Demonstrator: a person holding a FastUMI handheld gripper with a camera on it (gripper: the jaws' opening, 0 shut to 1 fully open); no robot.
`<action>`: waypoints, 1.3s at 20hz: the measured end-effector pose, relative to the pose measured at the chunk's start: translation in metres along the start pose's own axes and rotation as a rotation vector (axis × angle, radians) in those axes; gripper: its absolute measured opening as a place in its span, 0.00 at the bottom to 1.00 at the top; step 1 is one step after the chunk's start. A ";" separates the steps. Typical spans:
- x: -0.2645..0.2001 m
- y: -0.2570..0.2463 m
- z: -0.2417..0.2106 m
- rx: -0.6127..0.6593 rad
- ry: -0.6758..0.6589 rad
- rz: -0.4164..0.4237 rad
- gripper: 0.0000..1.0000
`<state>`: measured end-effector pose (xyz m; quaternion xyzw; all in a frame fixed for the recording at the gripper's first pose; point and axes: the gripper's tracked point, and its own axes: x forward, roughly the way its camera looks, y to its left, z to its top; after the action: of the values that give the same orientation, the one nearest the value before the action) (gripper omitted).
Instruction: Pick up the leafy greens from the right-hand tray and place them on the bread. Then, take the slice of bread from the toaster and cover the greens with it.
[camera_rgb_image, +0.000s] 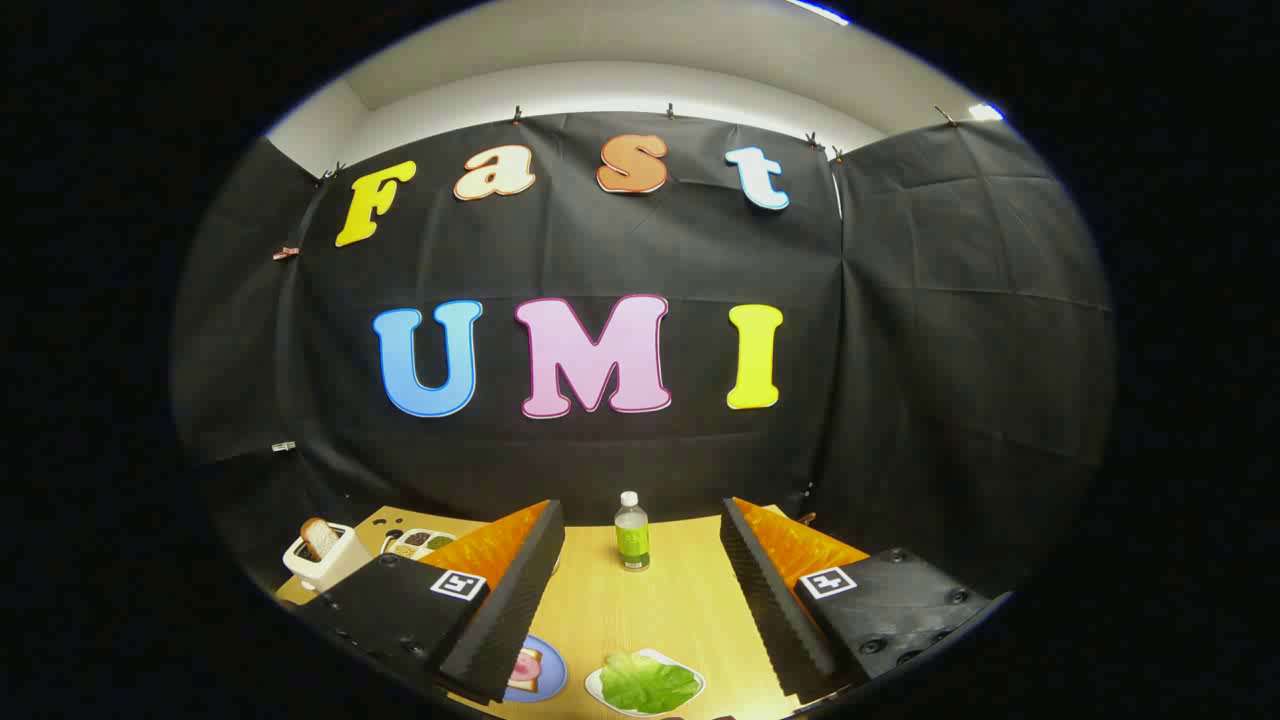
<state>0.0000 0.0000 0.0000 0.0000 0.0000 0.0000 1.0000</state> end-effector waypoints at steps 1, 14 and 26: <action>0.000 0.000 -0.002 -0.003 0.005 0.003 0.98; 0.003 0.004 -0.020 -0.013 0.046 0.043 0.98; 0.024 0.004 -0.078 -0.016 0.161 0.064 0.98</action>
<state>0.0236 0.0036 -0.0780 -0.0079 0.0805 0.0318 0.9962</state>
